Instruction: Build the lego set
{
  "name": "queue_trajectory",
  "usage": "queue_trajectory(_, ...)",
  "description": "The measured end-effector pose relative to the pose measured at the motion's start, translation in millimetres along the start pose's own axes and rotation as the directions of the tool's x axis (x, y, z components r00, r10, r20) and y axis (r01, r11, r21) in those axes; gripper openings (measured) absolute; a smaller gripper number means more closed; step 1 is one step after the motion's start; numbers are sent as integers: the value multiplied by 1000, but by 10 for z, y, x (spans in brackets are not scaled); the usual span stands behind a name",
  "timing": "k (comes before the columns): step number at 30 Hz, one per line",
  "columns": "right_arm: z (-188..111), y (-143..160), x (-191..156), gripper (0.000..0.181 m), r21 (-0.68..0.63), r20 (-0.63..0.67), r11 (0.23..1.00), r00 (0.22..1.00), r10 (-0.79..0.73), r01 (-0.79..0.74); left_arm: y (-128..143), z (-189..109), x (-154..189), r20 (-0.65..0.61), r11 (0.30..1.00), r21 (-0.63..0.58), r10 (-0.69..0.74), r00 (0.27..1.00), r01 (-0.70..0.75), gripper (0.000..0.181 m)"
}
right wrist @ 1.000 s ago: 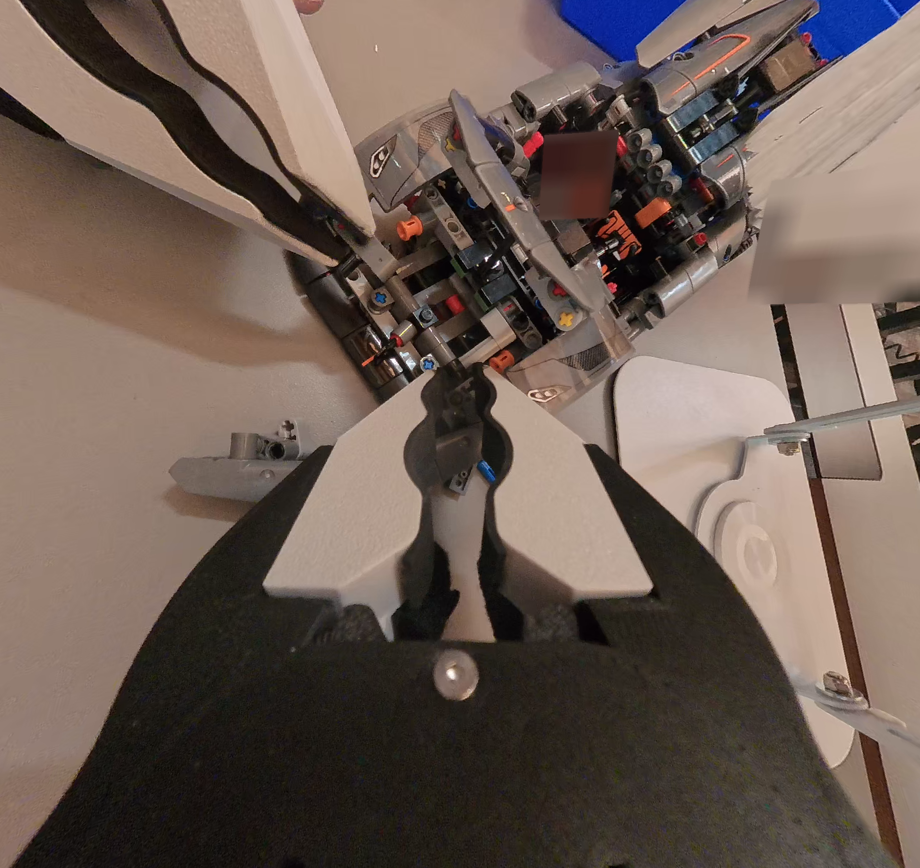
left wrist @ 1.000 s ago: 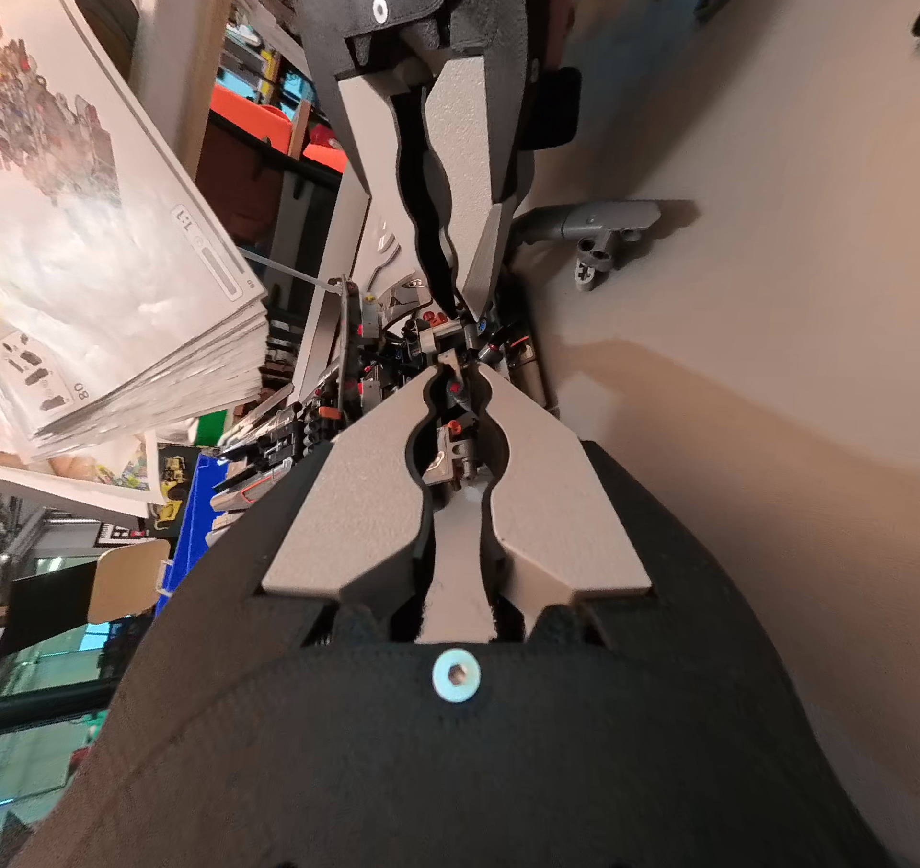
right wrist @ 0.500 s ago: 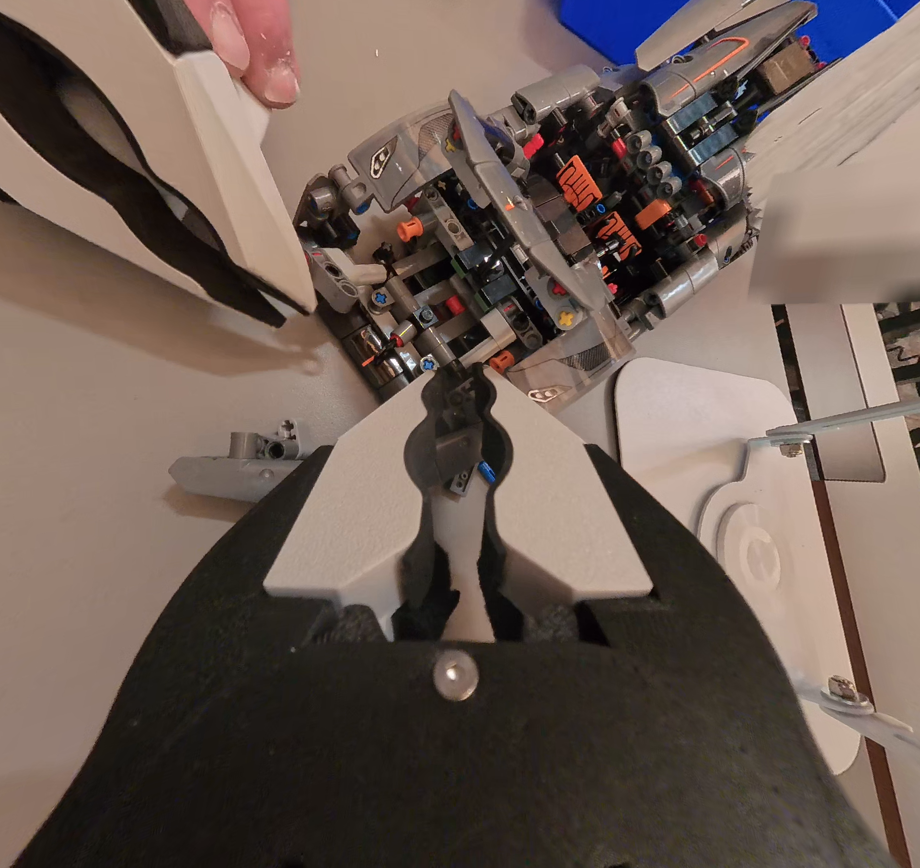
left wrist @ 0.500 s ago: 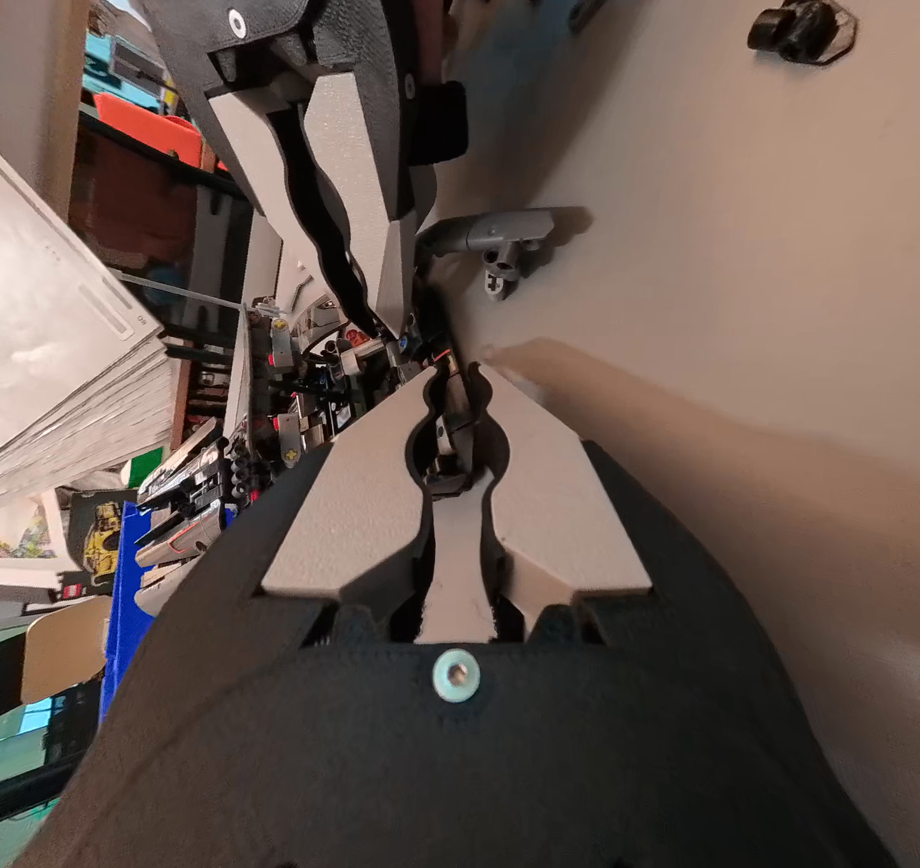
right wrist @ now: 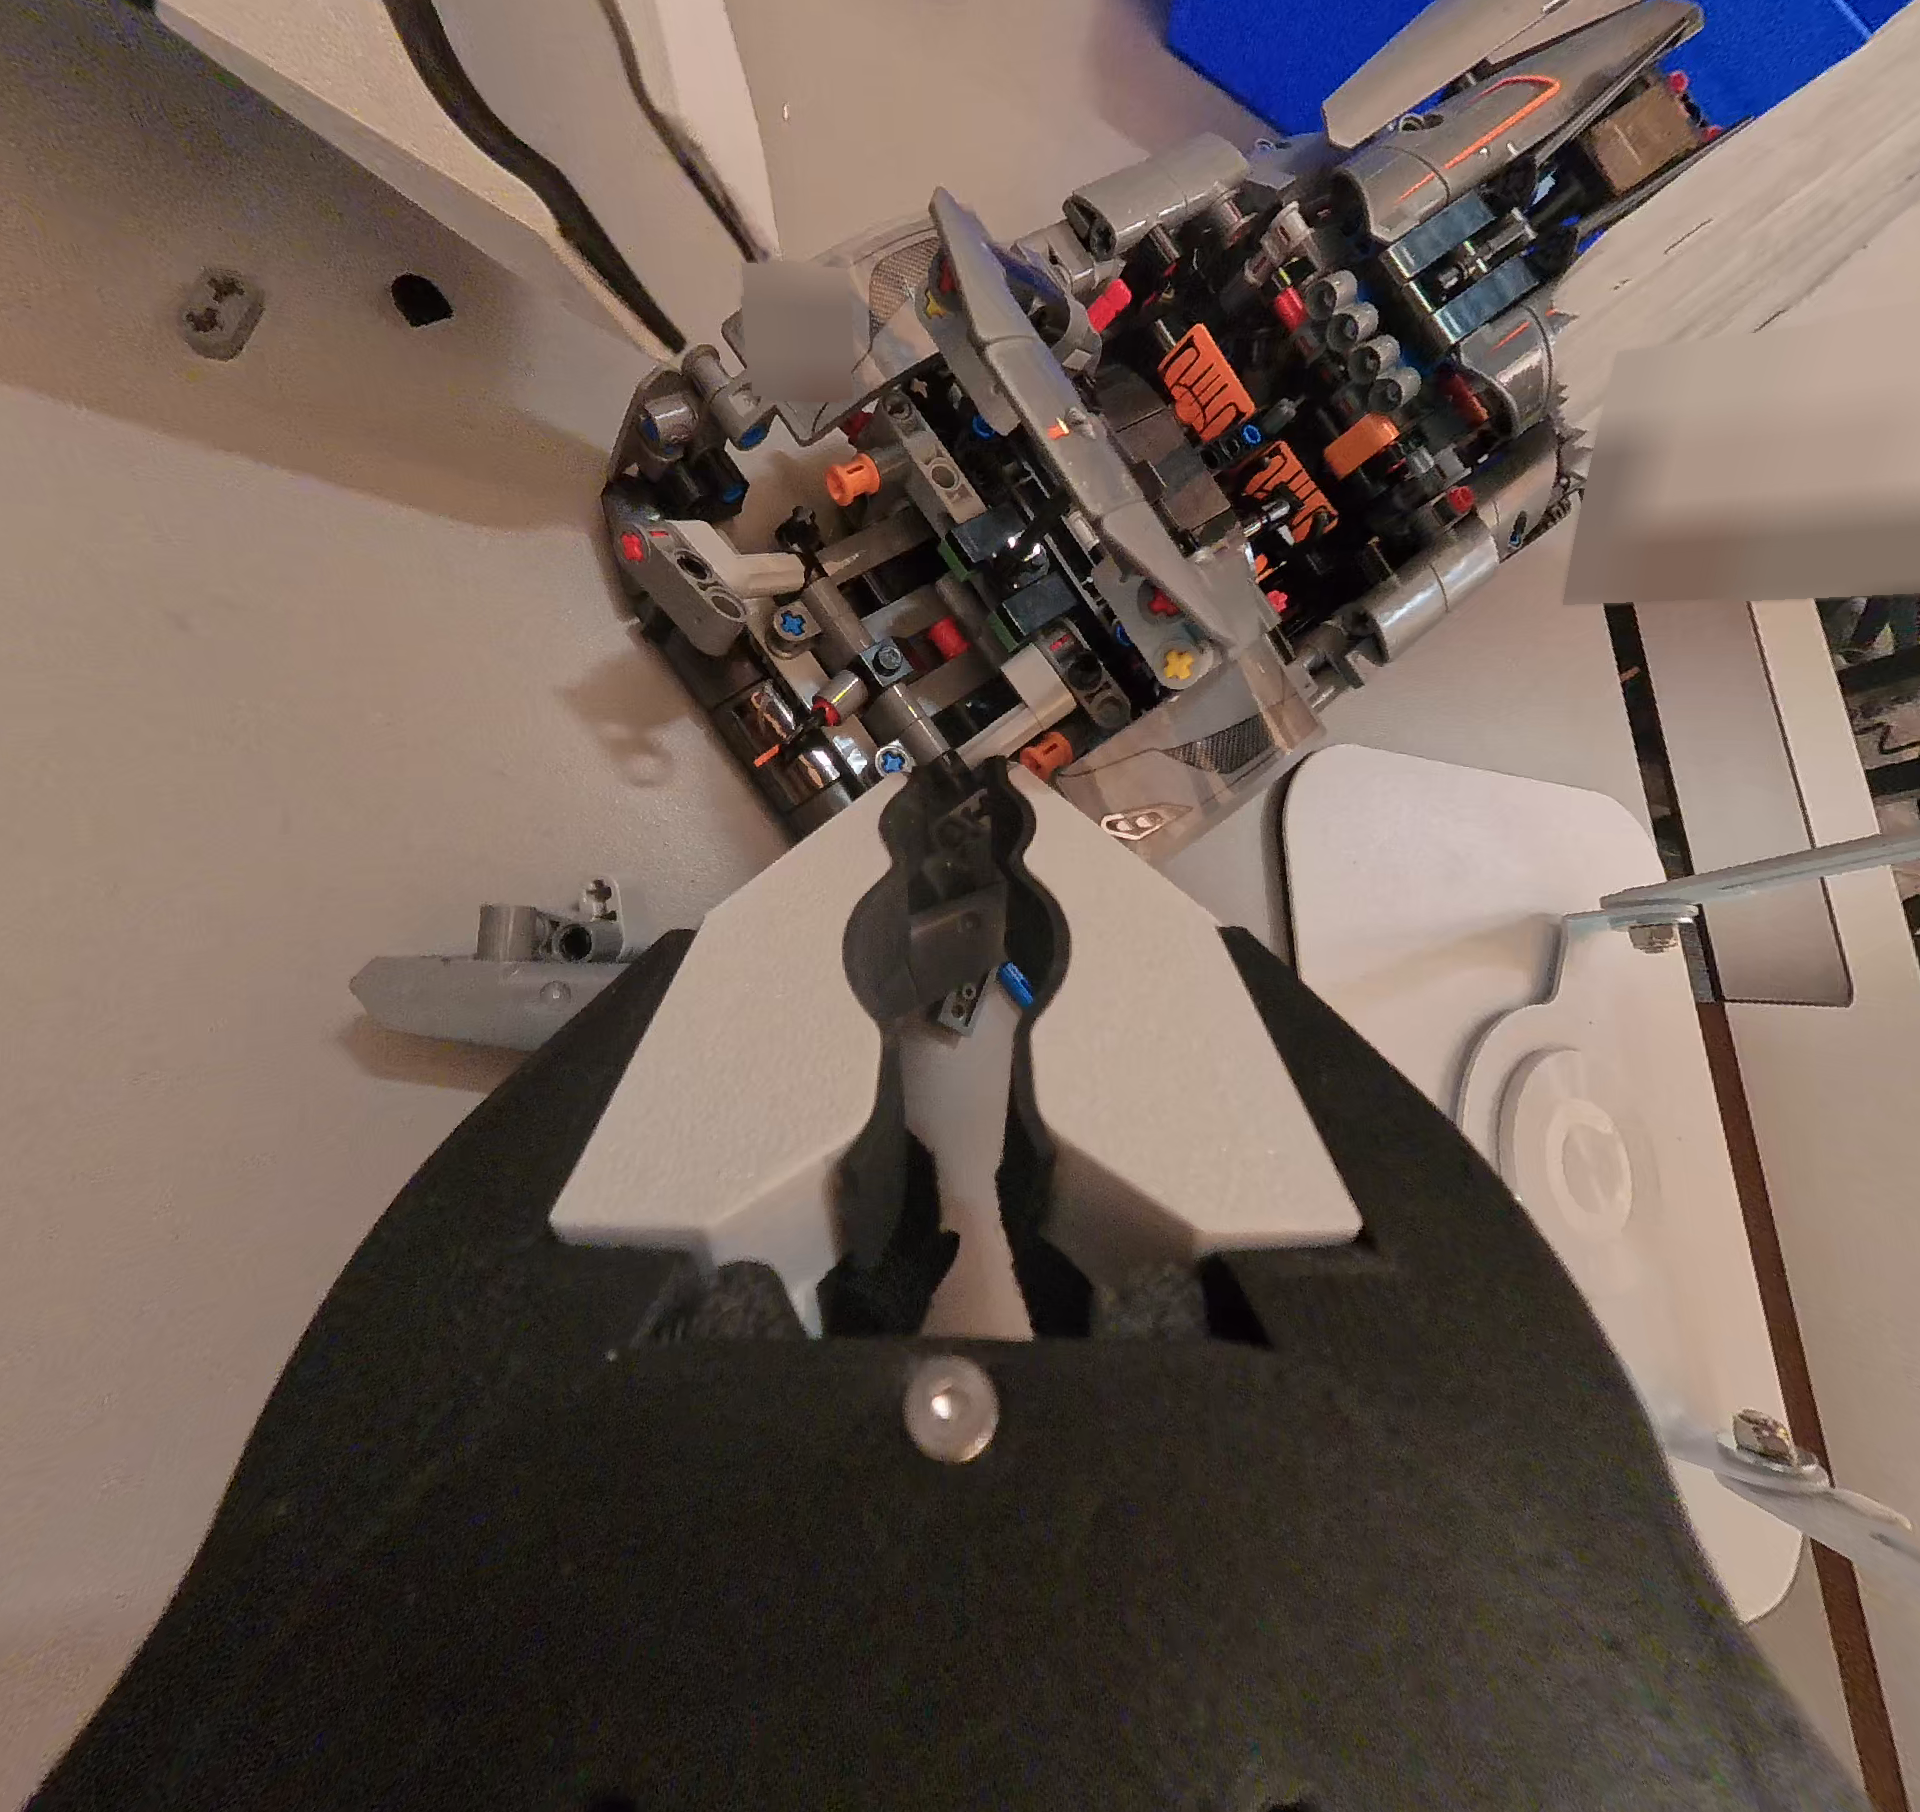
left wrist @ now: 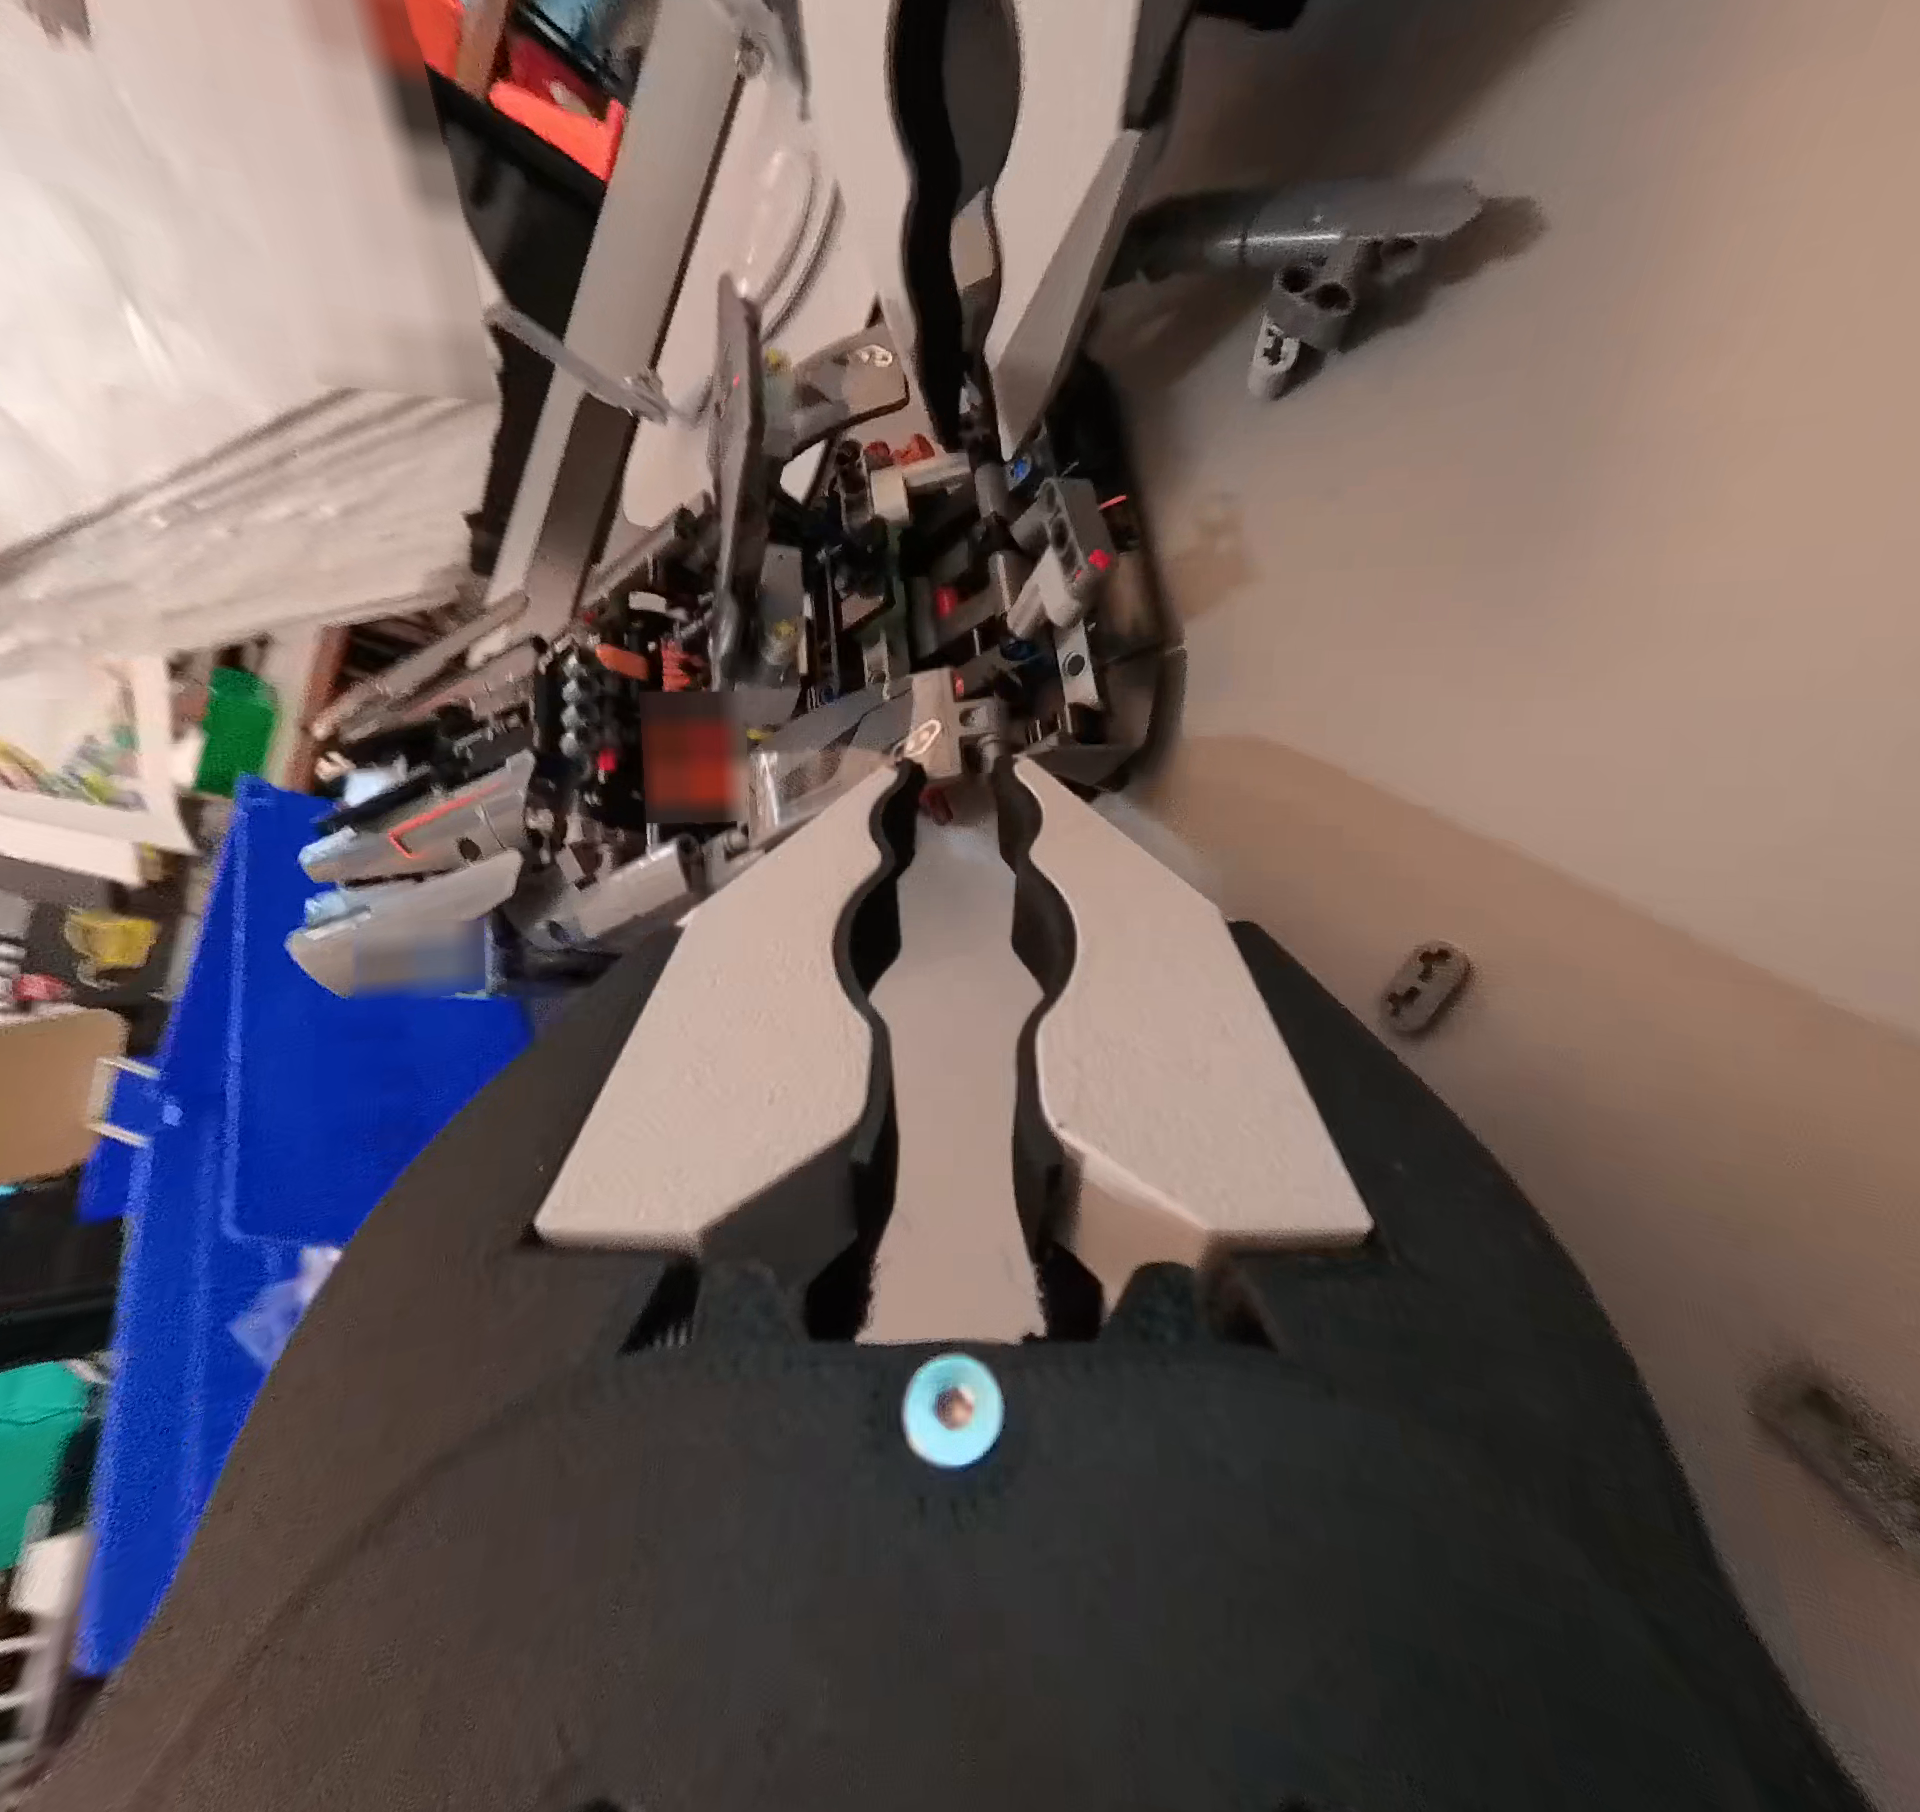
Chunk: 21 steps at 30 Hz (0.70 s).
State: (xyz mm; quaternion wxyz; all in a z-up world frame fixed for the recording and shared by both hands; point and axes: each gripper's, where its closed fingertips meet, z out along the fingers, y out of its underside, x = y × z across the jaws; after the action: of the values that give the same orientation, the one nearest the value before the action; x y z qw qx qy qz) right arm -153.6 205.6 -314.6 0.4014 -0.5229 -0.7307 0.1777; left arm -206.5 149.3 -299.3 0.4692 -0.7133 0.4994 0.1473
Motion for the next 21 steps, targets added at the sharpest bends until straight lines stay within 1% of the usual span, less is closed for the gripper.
queue_trajectory(5, -2, 0, 0, 9, 1, 3, 1000, 1000, 1, -1, 67, -31, 8, -52, 990, -12, -139, 989, 139, 24)
queue_trajectory(8, -3, -1, 0, 9, 1, 3, 1000, 1000, 3, -3, 70, -40, 27, -107, 970, -6, -242, 964, 243, 29)
queue_trajectory(10, -1, 0, 0, 9, 0, 2, 1000, 1000, 3, -3, 62, -22, 106, -200, 935, -20, -350, 915, 353, 37)
queue_trajectory(11, -1, -1, 0, 9, 1, 2, 1000, 1000, 4, -4, 62, -2, 131, -227, 919, -25, -389, 893, 394, 39)
queue_trajectory(12, 0, -1, 0, 9, 1, 2, 1000, 1000, 4, -4, 92, 27, 136, -230, 906, -50, -419, 878, 420, 40)
queue_trajectory(14, 1, -2, 0, 9, 2, 3, 1000, 1000, 6, -6, 109, 99, 201, -264, 878, -85, -476, 839, 471, 48)
queue_trajectory(16, 3, -4, -2, 9, 4, 3, 1000, 1000, 9, -9, 135, 172, 236, -269, 860, -123, -509, 818, 495, 46)
queue_trajectory(18, 3, 2, 7, 8, 2, 0, 1000, 1000, 10, -10, 114, 195, 249, -288, 850, -134, -526, 801, 510, 43)
queue_trajectory(19, 3, 2, 8, 8, 2, 2, 1000, 1000, 12, -12, 85, 195, 275, -308, 854, -131, -518, 798, 504, 36)
queue_trajectory(21, 3, 3, 7, 8, 1, 1, 1000, 1000, 9, -9, 41, 203, 306, -312, 867, -124, -497, 810, 483, 30)
